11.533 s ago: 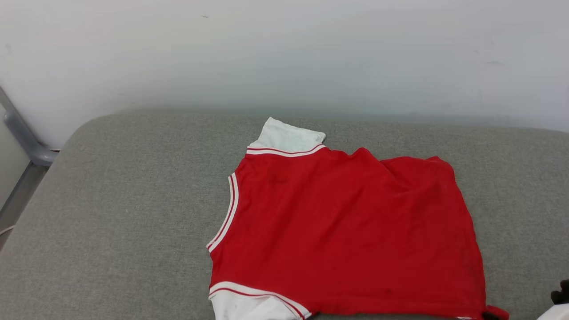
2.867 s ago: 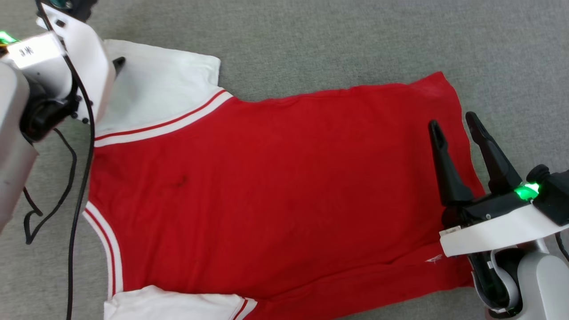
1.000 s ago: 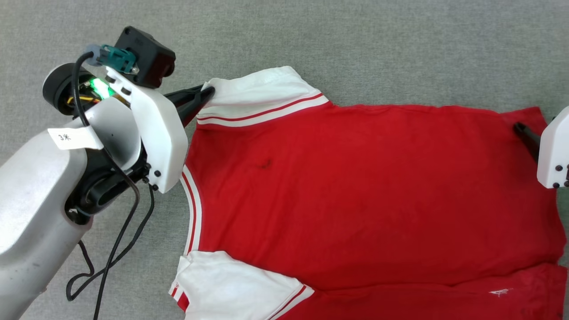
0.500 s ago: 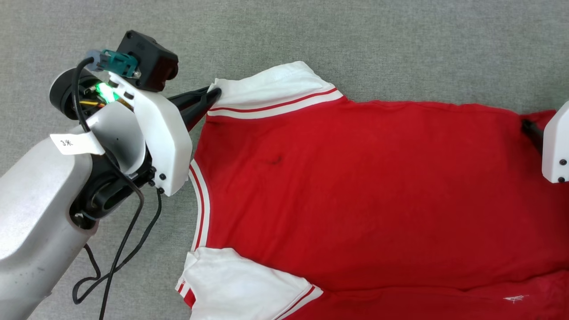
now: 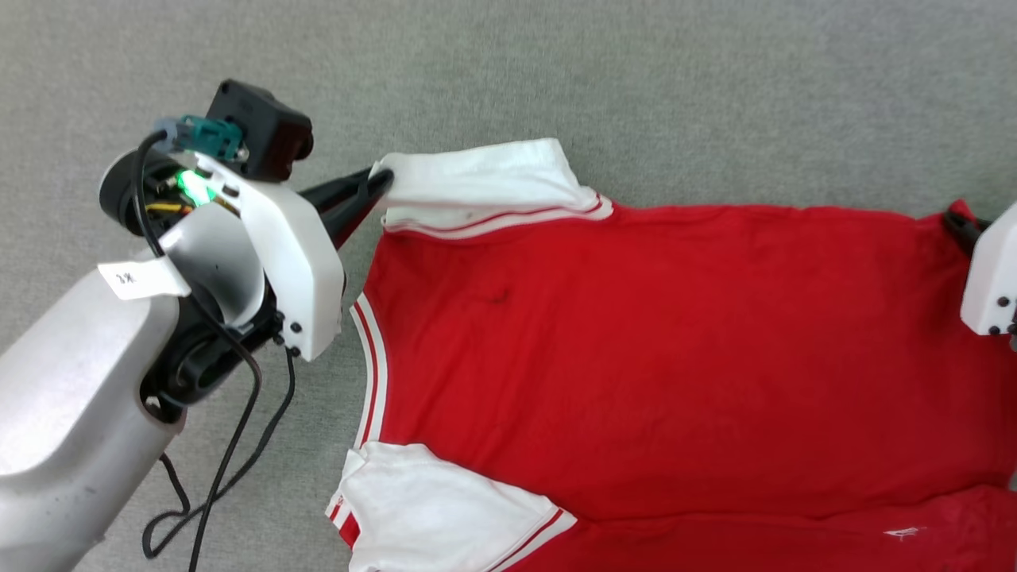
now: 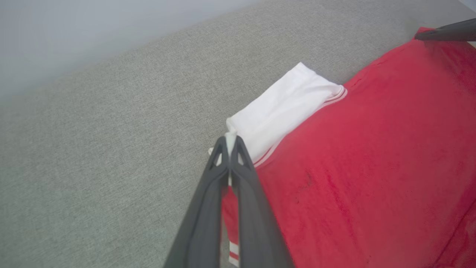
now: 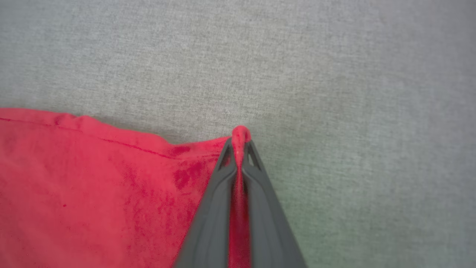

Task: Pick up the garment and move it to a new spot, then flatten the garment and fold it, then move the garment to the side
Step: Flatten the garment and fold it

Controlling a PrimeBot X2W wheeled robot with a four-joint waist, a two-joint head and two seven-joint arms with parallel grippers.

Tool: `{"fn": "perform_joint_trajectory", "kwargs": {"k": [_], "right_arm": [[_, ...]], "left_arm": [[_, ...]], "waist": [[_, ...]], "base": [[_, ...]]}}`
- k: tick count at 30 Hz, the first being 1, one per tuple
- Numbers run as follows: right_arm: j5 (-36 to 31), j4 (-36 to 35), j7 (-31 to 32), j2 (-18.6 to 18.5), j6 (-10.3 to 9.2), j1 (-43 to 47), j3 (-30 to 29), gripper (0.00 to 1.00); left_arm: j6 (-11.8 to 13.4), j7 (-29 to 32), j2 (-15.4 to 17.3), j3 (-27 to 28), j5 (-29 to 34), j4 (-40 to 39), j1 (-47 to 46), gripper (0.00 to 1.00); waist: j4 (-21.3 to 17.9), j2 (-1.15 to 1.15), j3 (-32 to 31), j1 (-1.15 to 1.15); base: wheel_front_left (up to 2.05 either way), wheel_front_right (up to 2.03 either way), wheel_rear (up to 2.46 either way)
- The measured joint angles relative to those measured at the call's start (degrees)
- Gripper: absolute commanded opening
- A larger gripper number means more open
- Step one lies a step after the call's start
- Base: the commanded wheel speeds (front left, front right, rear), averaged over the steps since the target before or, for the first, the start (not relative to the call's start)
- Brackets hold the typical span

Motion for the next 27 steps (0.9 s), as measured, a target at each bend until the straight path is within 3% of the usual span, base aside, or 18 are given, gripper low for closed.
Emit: {"fn": "perform_joint_trajectory", "kwargs": {"k": [16, 27], "right_arm": [[6.50, -3.80, -5.57, 3.30, -0.02, 11.02, -8.36, 0.00], [11.70, -7.11, -5.17, 5.33, -0.02, 22.21, -12.05, 0.00]], "left_arm": [[2.42, -2.72, 1.21, -0.85, -1.21, -1.72, 8.18, 0.00], [4.57, -4.52, 3.24, -2.50, -3.09, -4.85, 18.48, 0.00]], "waist": [[-0.31, 0.00, -9.98, 0.00], [0.50, 0.00, -14.99, -0.01]], "base": [[0.00, 0.00, 0.00], [0.00, 0.00, 0.00]]}}
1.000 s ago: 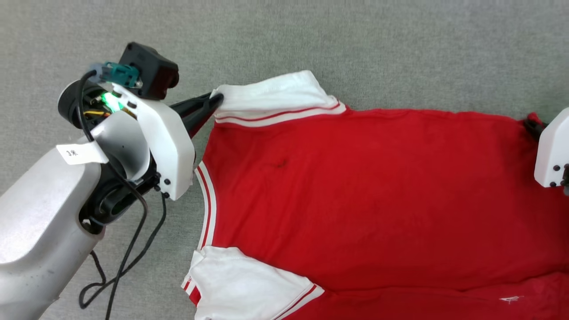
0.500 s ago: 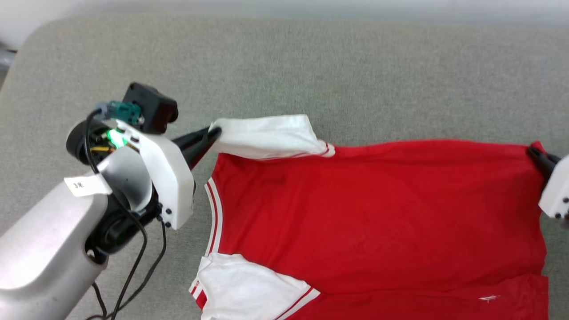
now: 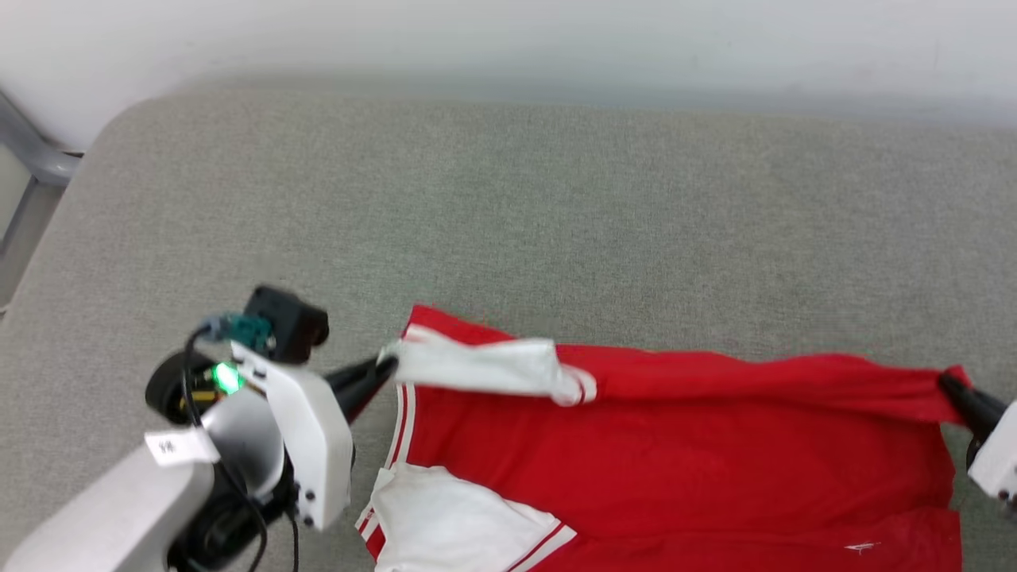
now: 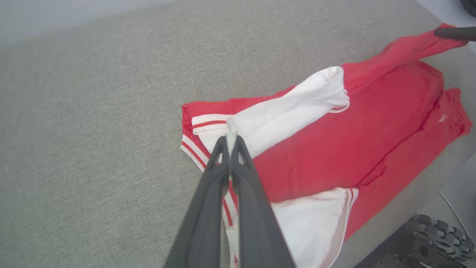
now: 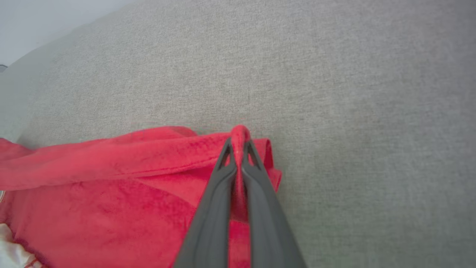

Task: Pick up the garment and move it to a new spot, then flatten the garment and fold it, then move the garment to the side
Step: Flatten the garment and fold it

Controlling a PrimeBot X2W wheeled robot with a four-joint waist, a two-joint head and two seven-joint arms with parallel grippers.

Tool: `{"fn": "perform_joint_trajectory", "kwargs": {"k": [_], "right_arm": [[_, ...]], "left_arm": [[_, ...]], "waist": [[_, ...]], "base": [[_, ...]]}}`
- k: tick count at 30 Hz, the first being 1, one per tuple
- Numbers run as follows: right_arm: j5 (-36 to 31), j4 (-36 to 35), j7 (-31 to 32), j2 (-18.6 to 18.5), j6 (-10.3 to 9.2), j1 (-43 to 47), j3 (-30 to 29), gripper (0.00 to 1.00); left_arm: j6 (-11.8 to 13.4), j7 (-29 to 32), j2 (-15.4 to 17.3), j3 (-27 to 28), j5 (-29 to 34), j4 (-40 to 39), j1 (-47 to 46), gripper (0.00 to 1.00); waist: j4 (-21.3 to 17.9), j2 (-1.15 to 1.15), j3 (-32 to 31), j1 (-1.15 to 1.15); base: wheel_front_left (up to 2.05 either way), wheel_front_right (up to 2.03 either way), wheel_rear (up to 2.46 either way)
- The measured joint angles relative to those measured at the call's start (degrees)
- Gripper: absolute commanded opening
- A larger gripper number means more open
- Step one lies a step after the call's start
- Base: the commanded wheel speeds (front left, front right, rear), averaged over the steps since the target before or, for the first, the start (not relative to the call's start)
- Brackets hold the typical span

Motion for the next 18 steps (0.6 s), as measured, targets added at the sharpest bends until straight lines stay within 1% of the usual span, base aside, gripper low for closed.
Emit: {"fn": "perform_joint_trajectory", "kwargs": {"k": [7, 11, 18], "right_arm": [[4.12, -2.48, 2.57, 0.65, 0.00, 6.75, 0.25, 0.00], [4.79, -3.08, 3.49, 0.12, 0.00, 10.07, -0.25, 0.00], [7.65, -4.74, 6.55, -1.27, 0.00, 13.93, 1.89, 0.00]], "left_arm": [[1.69, -0.81, 1.49, -1.70, -0.45, -0.85, 6.36, 0.00], [2.50, -1.21, 1.49, -2.97, -0.90, -0.98, 9.65, 0.00], [3.46, -2.11, 2.30, -4.00, -0.54, 0.97, 12.88, 0.00]], "waist": [[0.06, 0.00, -2.04, 0.00], [0.17, 0.00, -2.78, 0.00], [-0.18, 0.00, -3.21, 0.00]], "base": [[0.00, 0.00, 0.00], [0.00, 0.00, 0.00], [0.00, 0.00, 0.00]]}}
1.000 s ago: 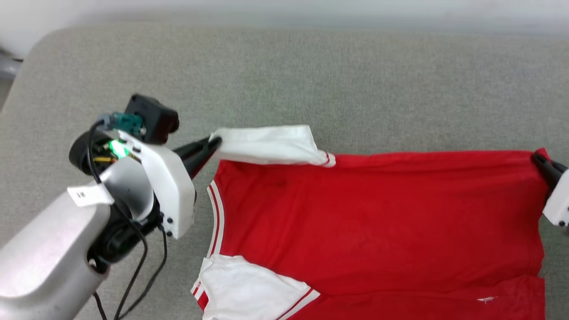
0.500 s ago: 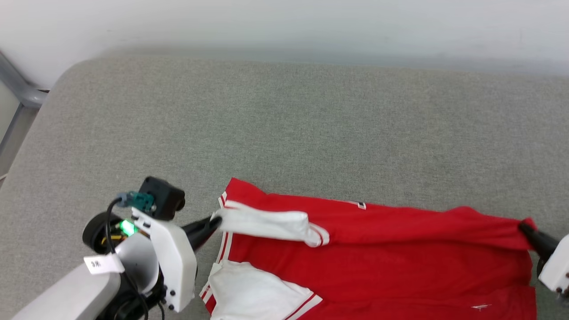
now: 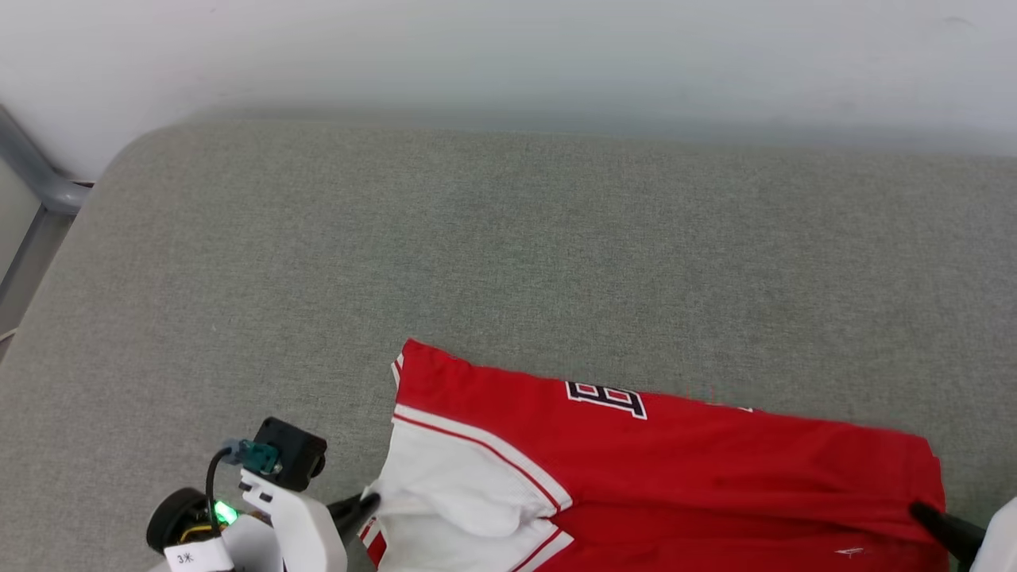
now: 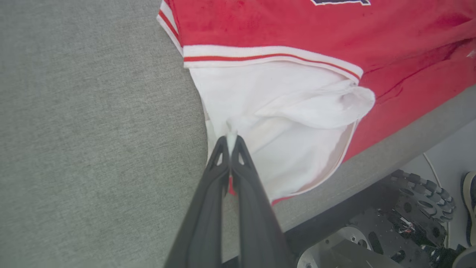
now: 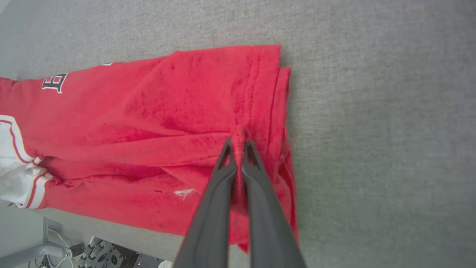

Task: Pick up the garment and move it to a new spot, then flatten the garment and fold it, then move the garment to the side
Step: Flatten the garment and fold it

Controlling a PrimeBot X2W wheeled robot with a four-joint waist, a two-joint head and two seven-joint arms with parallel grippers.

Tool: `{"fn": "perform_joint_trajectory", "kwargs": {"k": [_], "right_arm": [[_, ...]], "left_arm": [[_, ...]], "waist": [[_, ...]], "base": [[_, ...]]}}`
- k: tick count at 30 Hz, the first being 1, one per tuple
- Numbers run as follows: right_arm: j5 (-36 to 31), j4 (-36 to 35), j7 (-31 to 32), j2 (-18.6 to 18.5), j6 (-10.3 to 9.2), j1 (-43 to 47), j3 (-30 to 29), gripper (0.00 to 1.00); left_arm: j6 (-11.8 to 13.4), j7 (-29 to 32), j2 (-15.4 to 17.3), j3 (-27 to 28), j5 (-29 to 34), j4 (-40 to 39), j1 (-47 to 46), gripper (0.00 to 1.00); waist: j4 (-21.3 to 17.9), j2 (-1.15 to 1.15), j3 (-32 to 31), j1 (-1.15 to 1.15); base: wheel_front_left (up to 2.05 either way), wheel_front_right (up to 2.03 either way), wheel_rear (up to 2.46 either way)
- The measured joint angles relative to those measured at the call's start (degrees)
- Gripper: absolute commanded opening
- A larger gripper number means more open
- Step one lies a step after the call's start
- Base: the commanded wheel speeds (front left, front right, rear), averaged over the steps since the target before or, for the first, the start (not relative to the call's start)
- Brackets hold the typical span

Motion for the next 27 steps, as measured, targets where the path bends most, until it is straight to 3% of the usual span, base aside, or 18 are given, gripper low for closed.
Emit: {"fn": "perform_joint_trajectory", "kwargs": {"k": [11, 12, 13, 21, 27], "right_arm": [[-0.14, -0.11, 0.60, -2.52, 0.00, 2.37, 2.21, 0.00], [-0.29, 0.22, 0.58, -2.61, 0.00, 2.38, 2.50, 0.60], [-0.59, 0.48, 0.00, -2.61, 0.00, 2.40, 2.58, 1.00], [-0.23, 0.87, -0.13, -3.13, 0.00, 2.41, 3.57, 1.00], [0.65, -2.47, 4.41, -3.10, 0.00, 2.66, 1.40, 1.00]], "left_arm": [[-0.66, -0.21, -1.19, -3.30, 1.03, 2.59, 2.30, 0.01], [-0.98, -0.21, -1.46, -3.64, 1.09, 3.24, 2.38, 0.48], [-1.05, -0.52, -1.81, -4.01, 1.25, 3.63, 2.56, 1.00], [-0.85, -3.25, -3.11, -3.49, 1.22, 5.75, 3.27, 1.00], [1.97, -9.67, -3.82, 0.32, 1.21, 5.01, 3.59, 1.00]], "waist": [[-0.11, 0.00, 0.24, 0.00], [-0.14, 0.00, 0.32, 0.00], [-0.18, 0.00, 0.37, 0.00], [-0.51, 0.00, -1.14, 0.00], [-0.97, 0.00, -3.14, 0.00]], "base": [[0.00, 0.00, 0.00], [0.00, 0.00, 0.00], [0.00, 0.00, 0.00], [0.00, 0.00, 0.00], [0.00, 0.00, 0.00]]}}
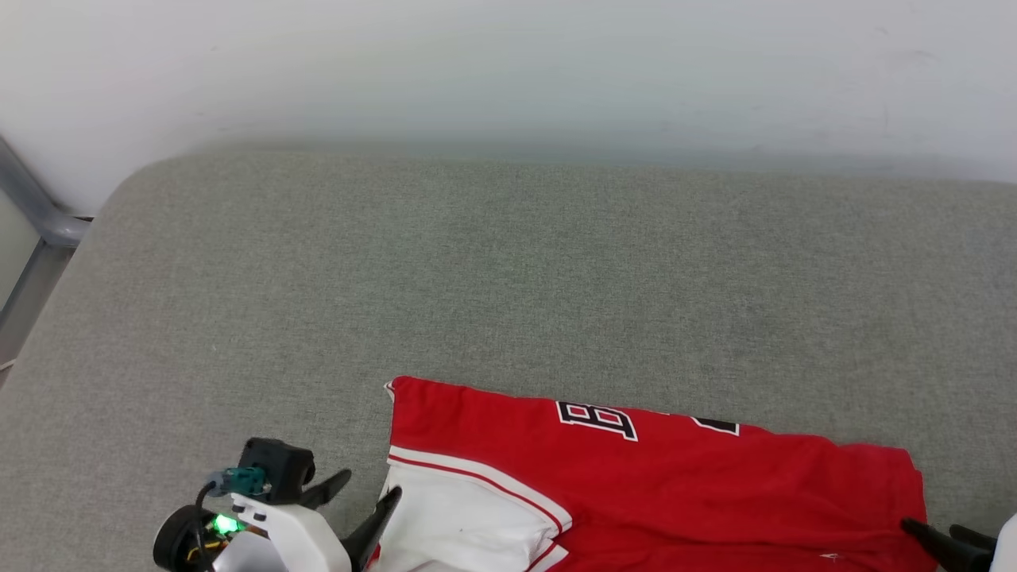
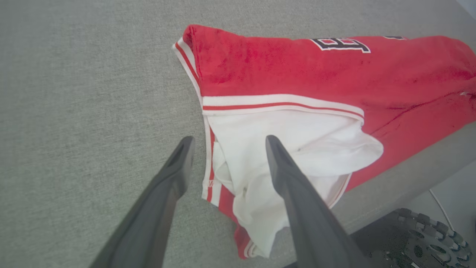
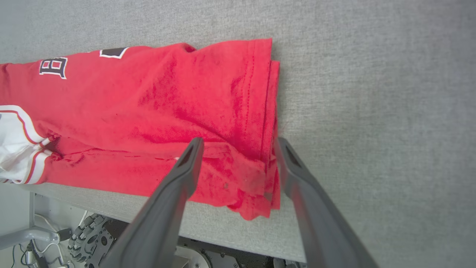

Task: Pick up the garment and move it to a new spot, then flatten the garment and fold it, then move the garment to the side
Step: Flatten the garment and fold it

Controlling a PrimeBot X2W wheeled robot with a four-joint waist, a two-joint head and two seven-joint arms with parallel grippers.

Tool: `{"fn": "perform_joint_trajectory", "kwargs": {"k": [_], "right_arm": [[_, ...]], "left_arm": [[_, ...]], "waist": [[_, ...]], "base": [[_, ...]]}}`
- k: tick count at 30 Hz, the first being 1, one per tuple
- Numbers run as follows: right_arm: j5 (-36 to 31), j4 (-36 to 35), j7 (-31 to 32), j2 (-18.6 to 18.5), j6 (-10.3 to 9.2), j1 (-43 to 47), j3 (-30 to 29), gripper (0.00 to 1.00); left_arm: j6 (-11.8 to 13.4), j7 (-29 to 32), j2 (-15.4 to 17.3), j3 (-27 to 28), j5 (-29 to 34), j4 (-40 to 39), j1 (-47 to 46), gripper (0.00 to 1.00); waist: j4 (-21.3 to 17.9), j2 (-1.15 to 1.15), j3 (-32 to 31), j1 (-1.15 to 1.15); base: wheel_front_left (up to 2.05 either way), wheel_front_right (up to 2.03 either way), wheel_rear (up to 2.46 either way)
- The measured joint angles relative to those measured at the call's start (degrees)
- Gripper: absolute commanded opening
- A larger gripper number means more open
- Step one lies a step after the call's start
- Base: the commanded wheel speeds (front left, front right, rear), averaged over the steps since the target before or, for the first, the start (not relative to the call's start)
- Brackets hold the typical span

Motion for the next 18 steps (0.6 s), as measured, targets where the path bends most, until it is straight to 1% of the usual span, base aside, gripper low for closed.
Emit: {"fn": "perform_joint_trajectory", "kwargs": {"k": [6, 9, 11, 13, 15, 18], "right_arm": [[-1.46, -3.52, 4.69, 1.22, 0.00, -0.34, -3.99, 1.00], [-2.55, -4.93, 6.37, 2.41, 0.00, -1.35, -6.09, 1.00], [-3.05, -5.50, 7.67, 3.34, 0.00, -2.16, -7.00, 1.00], [-3.75, -5.52, 8.67, 4.31, 0.00, -2.79, -7.83, 1.00], [-4.28, -5.05, 9.45, 5.36, 0.00, -3.44, -8.89, 1.00], [-5.65, -3.74, 10.10, 6.56, 0.00, -4.59, -9.96, 1.00]], "left_arm": [[4.03, -10.96, -2.50, 5.01, 2.77, -0.80, -0.28, 1.00], [5.95, -17.31, -3.48, 6.92, 5.76, -0.38, -0.65, 1.00], [6.61, -20.95, -4.14, 7.40, 7.92, 0.08, -1.19, 1.00], [7.65, -23.05, -4.66, 8.39, 10.61, 0.70, -1.60, 1.00], [8.14, -24.08, -5.72, 10.07, 12.90, 0.89, -1.72, 1.00], [8.77, -24.31, -8.08, 14.43, 17.95, -0.54, -1.75, 1.00]], "waist": [[0.08, 0.00, -0.12, 0.00], [0.36, 0.00, 0.53, 0.01], [0.56, 0.00, 1.18, 0.01], [0.89, 0.00, 1.77, 0.01], [1.26, 0.00, 2.40, 0.01], [1.87, 0.00, 3.41, 0.01]], "base": [[0.00, 0.00, 0.00], [0.00, 0.00, 0.00], [0.00, 0.00, 0.00], [0.00, 0.00, 0.00], [0.00, 0.00, 0.00], [0.00, 0.00, 0.00]]}}
